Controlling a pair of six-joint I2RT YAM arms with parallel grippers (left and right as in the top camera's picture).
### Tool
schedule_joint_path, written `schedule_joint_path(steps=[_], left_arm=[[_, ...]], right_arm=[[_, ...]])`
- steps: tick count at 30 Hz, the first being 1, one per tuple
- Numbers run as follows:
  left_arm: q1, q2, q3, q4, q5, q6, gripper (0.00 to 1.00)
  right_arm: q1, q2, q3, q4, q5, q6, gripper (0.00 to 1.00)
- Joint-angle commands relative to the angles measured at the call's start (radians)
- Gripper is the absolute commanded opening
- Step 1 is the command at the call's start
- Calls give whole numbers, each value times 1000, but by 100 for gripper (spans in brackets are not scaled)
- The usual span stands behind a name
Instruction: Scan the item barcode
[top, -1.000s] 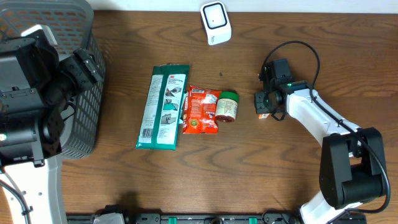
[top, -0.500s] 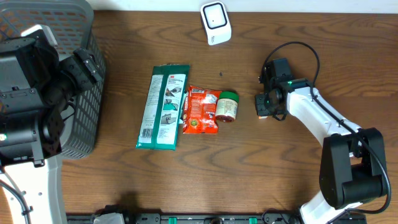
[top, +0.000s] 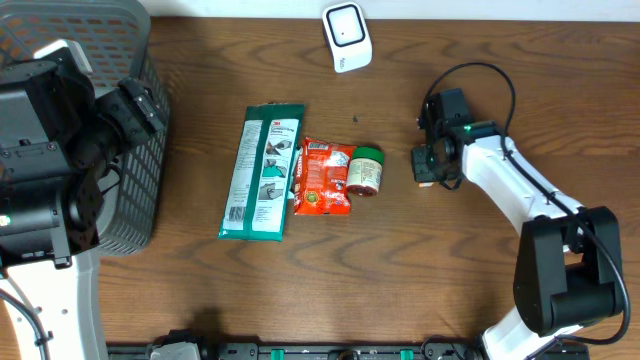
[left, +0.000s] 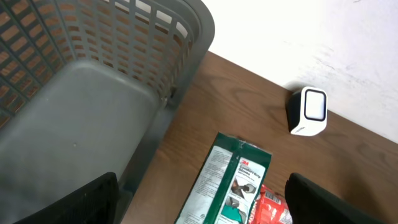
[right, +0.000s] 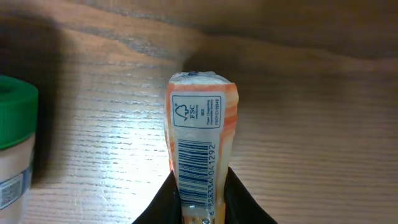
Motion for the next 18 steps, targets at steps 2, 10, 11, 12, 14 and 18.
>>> schedule_joint_path(steps=[2,10,11,12,14,18], left_arm=[[4,2,0,-2,6,9,85],[4,2,0,-2,6,9,85],[4,2,0,-2,6,9,85],[4,2,0,-2,6,9,85],[4,2,0,-2,6,9,85],[4,2,0,-2,6,9,86]], right_arm=[[-3,-29,43,-7,28,-20,16],[-3,-28,37,-34,137,-41,14],[-3,-28,37,-32,136,-41,14],[-3,-28,37,-32,126,-40,14],[-2,-28,37,-32,105,-40,13],[-2,-28,37,-32,69,-32,12]])
